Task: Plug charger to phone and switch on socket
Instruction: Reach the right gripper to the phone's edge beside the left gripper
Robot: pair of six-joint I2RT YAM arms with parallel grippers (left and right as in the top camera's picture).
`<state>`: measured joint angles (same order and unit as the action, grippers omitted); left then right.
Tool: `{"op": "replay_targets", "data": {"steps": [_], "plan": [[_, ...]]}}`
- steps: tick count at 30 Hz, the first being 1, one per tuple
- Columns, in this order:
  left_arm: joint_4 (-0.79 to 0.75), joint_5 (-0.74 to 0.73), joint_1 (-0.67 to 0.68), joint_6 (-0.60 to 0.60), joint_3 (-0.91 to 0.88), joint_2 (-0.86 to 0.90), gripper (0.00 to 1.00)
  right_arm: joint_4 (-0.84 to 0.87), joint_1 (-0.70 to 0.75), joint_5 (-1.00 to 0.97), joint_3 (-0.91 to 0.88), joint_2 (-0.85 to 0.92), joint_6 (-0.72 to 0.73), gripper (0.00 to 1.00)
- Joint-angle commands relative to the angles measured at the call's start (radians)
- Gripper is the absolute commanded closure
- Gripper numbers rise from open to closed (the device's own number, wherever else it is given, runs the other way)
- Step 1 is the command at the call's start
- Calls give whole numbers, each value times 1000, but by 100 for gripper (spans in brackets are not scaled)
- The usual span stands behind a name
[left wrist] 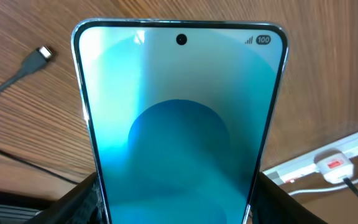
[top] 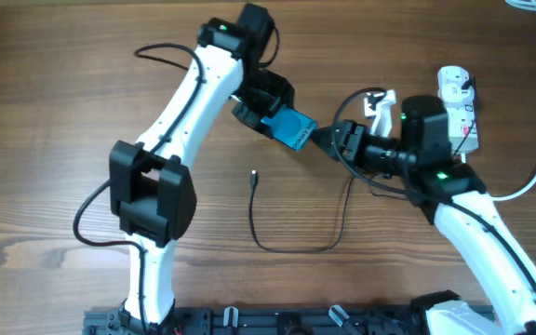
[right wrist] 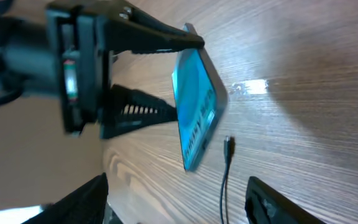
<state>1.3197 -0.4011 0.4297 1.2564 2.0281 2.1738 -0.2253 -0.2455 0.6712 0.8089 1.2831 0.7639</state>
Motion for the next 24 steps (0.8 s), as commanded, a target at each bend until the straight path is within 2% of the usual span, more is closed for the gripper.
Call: {"op": "replay_targets", "data": {"steps": [1, 6, 11, 18, 24], "plan": [[-5, 32, 46, 89, 1, -51, 96, 31, -50, -95, 24, 55, 63, 33], [-7, -34, 66, 91, 1, -51, 96, 31, -92, -228, 21, 128, 125, 44], [-9, -63, 85, 91, 1, -51, 96, 137, -114, -233, 21, 185, 126, 63], [-8, -62, 92, 91, 1, -51, 96, 207, -139, -230, 21, 210, 127, 73], [-8, -62, 105, 91, 1, -51, 96, 256, -139, -230, 21, 210, 138, 75]]}}
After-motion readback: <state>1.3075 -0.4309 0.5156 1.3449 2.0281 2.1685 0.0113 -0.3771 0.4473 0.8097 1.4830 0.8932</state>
